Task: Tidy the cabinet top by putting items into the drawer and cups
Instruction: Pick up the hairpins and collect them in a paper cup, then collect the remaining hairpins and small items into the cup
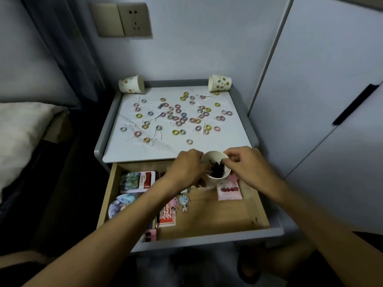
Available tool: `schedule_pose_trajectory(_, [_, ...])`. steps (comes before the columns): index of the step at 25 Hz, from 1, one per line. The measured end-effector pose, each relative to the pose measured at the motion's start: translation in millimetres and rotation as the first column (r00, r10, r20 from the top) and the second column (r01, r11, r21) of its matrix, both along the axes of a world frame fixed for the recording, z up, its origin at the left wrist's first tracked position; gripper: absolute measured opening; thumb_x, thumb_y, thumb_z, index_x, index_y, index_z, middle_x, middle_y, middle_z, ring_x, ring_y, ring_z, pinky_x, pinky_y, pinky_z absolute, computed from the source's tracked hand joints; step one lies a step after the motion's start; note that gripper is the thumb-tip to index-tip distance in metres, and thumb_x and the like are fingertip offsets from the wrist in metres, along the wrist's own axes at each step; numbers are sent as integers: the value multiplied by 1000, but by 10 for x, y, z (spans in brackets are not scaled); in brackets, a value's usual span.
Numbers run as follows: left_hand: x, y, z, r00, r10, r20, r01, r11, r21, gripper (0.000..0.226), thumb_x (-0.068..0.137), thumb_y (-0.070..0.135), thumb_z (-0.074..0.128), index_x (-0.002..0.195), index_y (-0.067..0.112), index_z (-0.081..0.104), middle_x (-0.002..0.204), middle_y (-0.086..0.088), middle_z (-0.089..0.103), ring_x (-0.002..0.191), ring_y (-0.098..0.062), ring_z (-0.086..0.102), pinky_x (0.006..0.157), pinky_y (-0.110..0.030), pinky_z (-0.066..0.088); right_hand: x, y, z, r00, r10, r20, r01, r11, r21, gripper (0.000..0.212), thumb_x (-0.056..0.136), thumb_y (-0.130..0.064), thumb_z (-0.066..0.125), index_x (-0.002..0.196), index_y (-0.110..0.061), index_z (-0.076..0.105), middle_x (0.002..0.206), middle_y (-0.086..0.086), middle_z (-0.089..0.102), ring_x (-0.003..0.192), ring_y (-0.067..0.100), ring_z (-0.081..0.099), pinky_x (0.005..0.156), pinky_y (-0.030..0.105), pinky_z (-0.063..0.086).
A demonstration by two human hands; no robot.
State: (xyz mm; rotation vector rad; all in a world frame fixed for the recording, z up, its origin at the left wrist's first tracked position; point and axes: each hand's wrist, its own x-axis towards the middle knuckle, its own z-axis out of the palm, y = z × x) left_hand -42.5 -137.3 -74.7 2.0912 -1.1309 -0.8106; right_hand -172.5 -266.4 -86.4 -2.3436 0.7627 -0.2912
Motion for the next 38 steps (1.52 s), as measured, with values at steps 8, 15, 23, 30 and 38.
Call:
schedule_pose_trajectory(8, [-498, -178, -572, 953, -111, -280, 188, 946, 263, 28, 96, 0, 48, 121, -4, 59, 98, -16, 64, 58, -19, 68, 55, -25, 59, -365, -403, -34, 994, -43, -105, 48, 998, 45, 27, 96, -38, 57, 107, -18, 72, 78, -15, 64, 70, -1, 58, 70, 22, 44])
schedule_pose_trajectory(15, [-767, -364, -968, 922, -89, -377, 230, 910, 346, 31, 99, 7, 48, 128, 4, 58, 116, -17, 65, 89, -30, 72, 69, -29, 61, -409, -461, -116, 982, -16, -186, 21, 1000, 23, 27, 94, -36, 60, 113, -19, 69, 79, -13, 60, 72, 3, 57, 72, 24, 46])
schedule_pose_trajectory(23, [-685, -369, -956, 892, -126, -434, 289, 897, 334, 47, 99, 26, 54, 144, 16, 46, 133, -9, 57, 87, -25, 72, 76, -32, 61, -274, -369, -132, 958, 68, -279, -71, 998, 0, 28, 96, -23, 57, 121, -13, 66, 105, 3, 71, 71, 0, 58, 59, 13, 40])
schedule_pose_trajectory(30, [356, -39, -150, 989, -1, -145, 8, 999, 47, 35, 98, 36, 54, 129, 19, 56, 114, -2, 66, 74, -20, 73, 62, -28, 58, 19, -244, -226, 981, 17, -194, -58, 977, -204, 26, 97, -21, 54, 120, -17, 66, 113, 2, 70, 95, 13, 65, 84, 30, 55])
schedule_pose_trajectory(38, [1270, 151, 171, 933, 246, -261, -304, 929, -211, 21, 97, 26, 56, 116, 21, 63, 100, 3, 73, 66, -13, 70, 55, -23, 48, 843, -317, -265, 986, 100, -131, -147, 894, -423, 48, 88, 9, 49, 128, -15, 59, 124, 9, 57, 108, 27, 59, 91, 39, 50])
